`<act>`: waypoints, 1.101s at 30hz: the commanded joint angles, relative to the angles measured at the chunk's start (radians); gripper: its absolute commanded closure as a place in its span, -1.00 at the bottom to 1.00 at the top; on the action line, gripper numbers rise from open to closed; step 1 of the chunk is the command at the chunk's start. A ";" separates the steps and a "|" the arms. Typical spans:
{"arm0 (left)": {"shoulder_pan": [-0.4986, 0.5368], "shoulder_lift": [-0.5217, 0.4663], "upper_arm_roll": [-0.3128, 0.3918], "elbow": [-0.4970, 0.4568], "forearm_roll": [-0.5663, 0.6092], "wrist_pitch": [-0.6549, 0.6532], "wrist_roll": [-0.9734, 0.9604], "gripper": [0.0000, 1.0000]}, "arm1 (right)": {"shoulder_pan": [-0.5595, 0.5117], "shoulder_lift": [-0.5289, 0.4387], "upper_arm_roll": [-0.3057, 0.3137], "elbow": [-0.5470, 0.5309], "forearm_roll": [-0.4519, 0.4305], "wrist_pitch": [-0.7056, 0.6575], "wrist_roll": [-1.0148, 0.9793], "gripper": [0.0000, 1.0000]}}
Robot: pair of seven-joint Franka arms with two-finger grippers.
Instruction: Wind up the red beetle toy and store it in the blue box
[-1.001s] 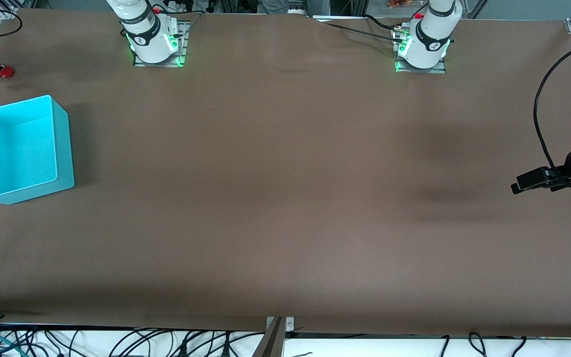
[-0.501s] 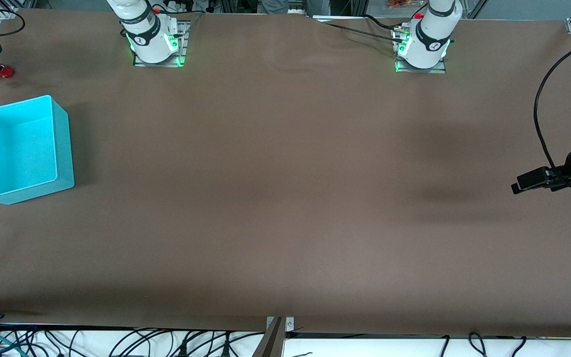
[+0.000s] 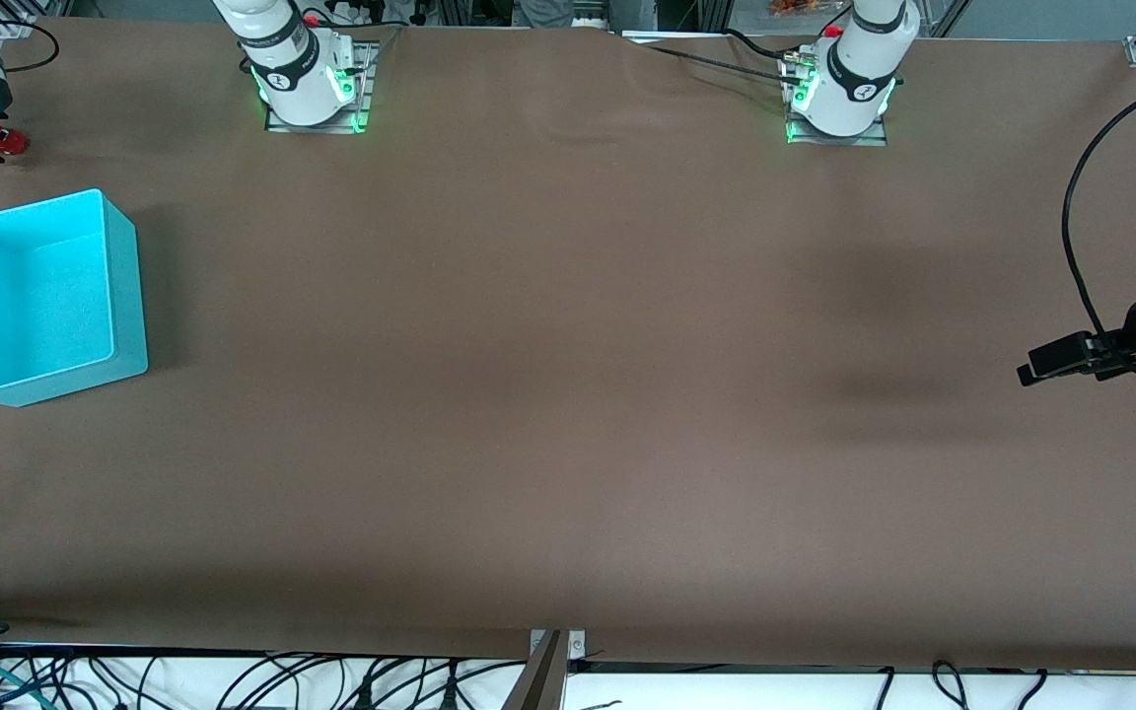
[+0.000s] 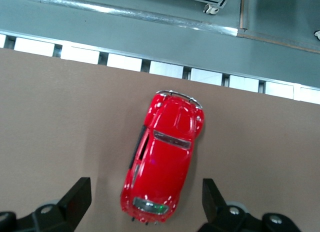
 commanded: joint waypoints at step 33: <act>0.002 -0.001 0.001 0.013 0.021 -0.018 0.013 -1.00 | -0.031 -0.051 0.042 0.018 0.058 0.077 -0.004 1.00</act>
